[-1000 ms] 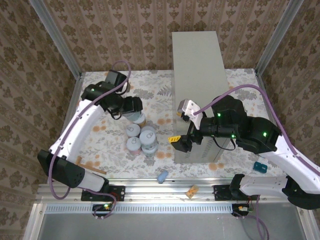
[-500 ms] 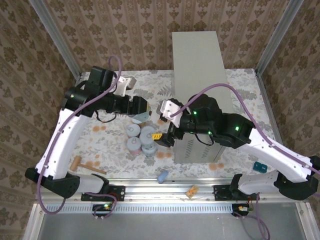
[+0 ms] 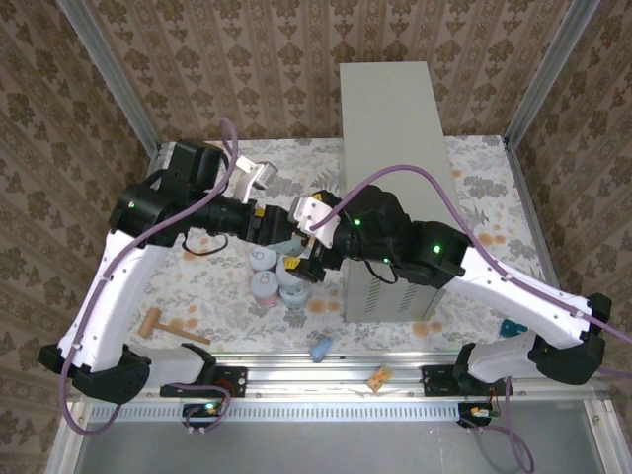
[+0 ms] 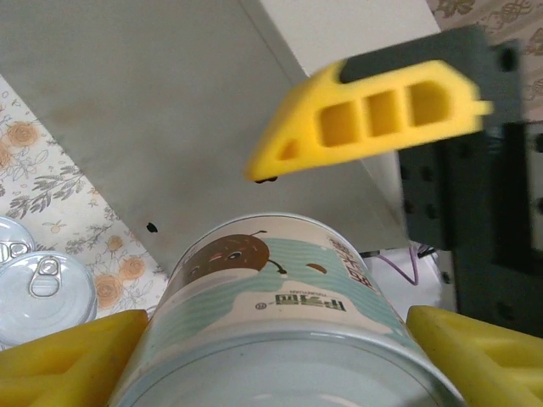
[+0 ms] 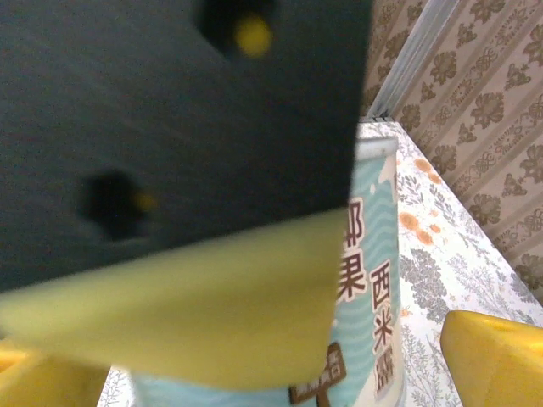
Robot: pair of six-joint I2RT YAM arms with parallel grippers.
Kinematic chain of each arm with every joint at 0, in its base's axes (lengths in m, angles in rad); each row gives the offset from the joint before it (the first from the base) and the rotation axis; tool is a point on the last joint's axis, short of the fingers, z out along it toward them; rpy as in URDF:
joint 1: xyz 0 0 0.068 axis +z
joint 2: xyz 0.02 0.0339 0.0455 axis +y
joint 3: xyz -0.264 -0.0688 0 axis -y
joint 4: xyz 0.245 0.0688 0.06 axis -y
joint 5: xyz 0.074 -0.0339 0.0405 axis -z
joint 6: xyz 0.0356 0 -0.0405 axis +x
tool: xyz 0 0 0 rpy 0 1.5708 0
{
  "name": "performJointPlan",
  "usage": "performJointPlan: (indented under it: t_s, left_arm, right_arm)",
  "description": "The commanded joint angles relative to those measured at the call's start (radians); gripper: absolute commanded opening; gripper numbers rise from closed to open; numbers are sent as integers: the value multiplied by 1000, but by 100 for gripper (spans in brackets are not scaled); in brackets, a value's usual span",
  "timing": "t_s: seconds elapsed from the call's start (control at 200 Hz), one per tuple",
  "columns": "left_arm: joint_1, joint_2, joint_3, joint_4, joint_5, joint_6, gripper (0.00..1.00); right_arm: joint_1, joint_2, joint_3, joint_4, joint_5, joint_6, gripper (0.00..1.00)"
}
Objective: Place and organize the canned foods onto the counter
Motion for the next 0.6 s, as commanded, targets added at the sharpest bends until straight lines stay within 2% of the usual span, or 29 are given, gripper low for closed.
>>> performJointPlan:
  t_s: [0.0, 0.175, 0.43, 0.595]
  left_arm:
    - [-13, -33, 17, 17, 56, 16, 40]
    - [-25, -35, 14, 39, 67, 0, 40]
    - [-33, -23, 6, 61, 71, -17, 40]
    - [-40, -14, 23, 78, 86, -28, 54]
  right_arm:
    - [11, 11, 35, 49, 46, -4, 100]
    - [11, 23, 41, 60, 75, 12, 97]
    - [11, -21, 1, 106, 57, 22, 73]
    - [11, -49, -18, 124, 57, 32, 66]
